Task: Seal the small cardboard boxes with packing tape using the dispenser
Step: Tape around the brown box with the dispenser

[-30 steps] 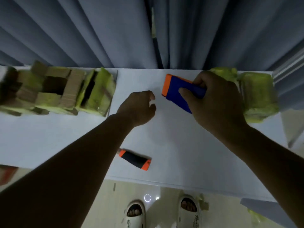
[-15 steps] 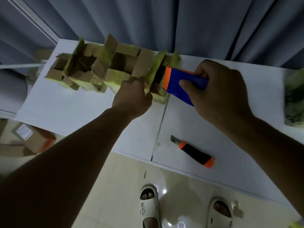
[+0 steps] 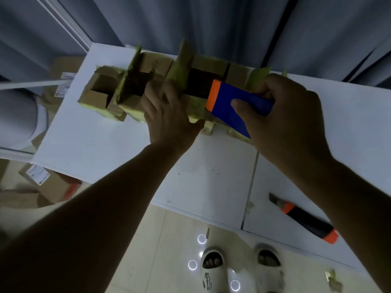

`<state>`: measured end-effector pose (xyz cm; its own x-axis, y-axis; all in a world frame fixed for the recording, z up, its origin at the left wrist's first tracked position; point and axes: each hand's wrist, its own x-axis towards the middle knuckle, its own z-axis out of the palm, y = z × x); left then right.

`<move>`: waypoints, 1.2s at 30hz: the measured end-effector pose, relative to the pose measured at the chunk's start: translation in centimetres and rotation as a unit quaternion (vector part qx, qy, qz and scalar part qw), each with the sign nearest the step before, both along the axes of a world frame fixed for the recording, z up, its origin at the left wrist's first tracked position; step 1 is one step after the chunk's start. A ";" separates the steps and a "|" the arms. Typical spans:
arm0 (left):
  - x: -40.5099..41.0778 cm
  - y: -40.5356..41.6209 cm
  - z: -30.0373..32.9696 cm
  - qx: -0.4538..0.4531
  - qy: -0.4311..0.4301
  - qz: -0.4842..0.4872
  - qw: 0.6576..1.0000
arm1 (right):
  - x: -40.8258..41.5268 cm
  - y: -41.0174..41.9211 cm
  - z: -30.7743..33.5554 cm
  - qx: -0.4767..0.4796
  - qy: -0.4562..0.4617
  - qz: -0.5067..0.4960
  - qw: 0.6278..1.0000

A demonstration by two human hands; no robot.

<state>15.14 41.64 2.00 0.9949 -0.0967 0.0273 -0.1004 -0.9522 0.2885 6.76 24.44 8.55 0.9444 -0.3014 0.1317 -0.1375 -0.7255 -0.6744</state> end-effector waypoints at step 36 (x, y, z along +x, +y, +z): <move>2.7 -3.5 -1.2 -0.104 0.063 -0.020 0.992 | 3.3 -3.1 0.5 0.058 -0.103 -0.084 0.989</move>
<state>17.86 38.11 0.78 0.9873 -0.1413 -0.0731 -0.0877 -0.8668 0.4909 10.06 21.33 9.03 0.8359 -0.4768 0.2719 -0.1005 -0.6200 -0.7781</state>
